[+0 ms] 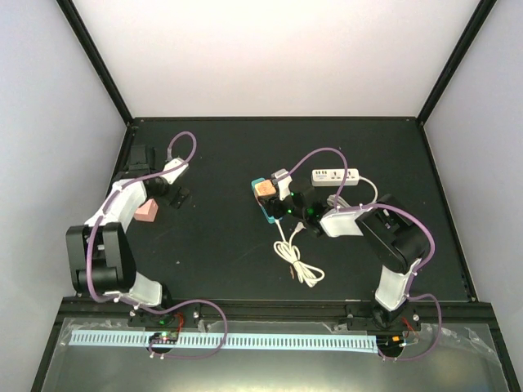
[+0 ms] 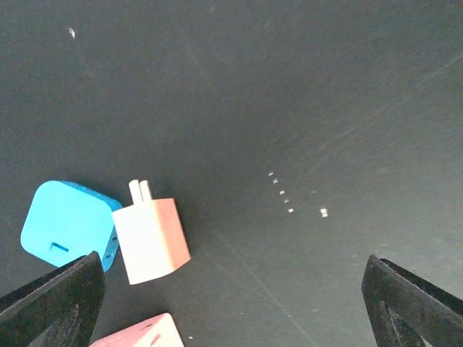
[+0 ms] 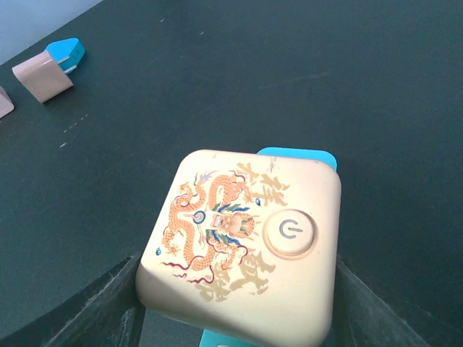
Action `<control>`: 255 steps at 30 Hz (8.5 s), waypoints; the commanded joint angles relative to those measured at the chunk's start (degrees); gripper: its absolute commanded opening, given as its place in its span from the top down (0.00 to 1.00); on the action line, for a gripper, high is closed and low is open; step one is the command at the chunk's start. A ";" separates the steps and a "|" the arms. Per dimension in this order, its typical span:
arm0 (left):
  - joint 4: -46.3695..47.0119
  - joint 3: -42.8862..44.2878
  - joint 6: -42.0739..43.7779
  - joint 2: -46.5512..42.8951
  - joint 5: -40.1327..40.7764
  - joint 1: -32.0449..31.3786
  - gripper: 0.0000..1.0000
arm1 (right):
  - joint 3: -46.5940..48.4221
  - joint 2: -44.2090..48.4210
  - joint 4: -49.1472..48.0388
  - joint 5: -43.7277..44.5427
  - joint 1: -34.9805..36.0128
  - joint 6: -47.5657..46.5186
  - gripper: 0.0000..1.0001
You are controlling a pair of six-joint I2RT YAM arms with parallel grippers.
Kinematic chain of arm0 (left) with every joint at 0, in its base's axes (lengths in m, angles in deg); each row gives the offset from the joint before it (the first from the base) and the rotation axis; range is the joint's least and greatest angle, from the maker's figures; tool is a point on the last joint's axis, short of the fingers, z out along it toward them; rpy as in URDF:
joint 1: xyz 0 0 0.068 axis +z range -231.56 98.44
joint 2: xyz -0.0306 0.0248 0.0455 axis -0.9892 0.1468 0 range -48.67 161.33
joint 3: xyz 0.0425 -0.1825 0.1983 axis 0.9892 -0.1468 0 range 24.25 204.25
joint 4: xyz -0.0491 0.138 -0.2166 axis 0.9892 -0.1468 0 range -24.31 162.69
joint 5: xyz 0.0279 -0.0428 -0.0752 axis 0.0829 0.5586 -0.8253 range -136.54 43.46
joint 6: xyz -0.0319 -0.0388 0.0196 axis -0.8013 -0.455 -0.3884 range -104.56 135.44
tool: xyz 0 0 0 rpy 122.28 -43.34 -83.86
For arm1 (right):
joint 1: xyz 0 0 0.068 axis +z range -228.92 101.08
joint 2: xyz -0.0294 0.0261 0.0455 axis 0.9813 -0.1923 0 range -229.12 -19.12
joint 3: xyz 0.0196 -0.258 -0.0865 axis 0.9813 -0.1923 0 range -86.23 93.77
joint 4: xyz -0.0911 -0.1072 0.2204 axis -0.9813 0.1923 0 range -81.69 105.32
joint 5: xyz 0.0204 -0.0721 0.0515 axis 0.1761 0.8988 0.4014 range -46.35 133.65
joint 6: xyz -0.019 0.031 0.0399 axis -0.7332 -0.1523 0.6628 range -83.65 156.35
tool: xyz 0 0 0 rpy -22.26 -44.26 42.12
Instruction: Pull the plug off the socket
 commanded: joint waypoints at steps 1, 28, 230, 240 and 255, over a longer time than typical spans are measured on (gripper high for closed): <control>-4.90 1.78 -1.32 -5.22 -9.37 -0.30 0.01 | -1.28 -3.07 7.92 -1.71 -0.42 -2.54 0.96; -24.23 2.46 6.37 -19.49 -29.72 -0.19 0.01 | 1.09 -2.65 10.78 -19.25 10.92 -16.38 0.72; -11.70 -11.10 21.38 -15.42 -22.86 -33.81 0.74 | -5.10 -10.75 -4.45 -17.43 13.41 -29.74 0.99; -5.40 -18.90 26.22 -25.70 -19.21 -34.07 0.74 | -4.12 -11.93 -2.89 -17.87 13.12 -29.13 0.99; -12.40 -11.79 24.03 -23.91 -18.22 -26.81 0.75 | -5.61 -10.27 -2.25 -18.56 11.78 -29.57 0.98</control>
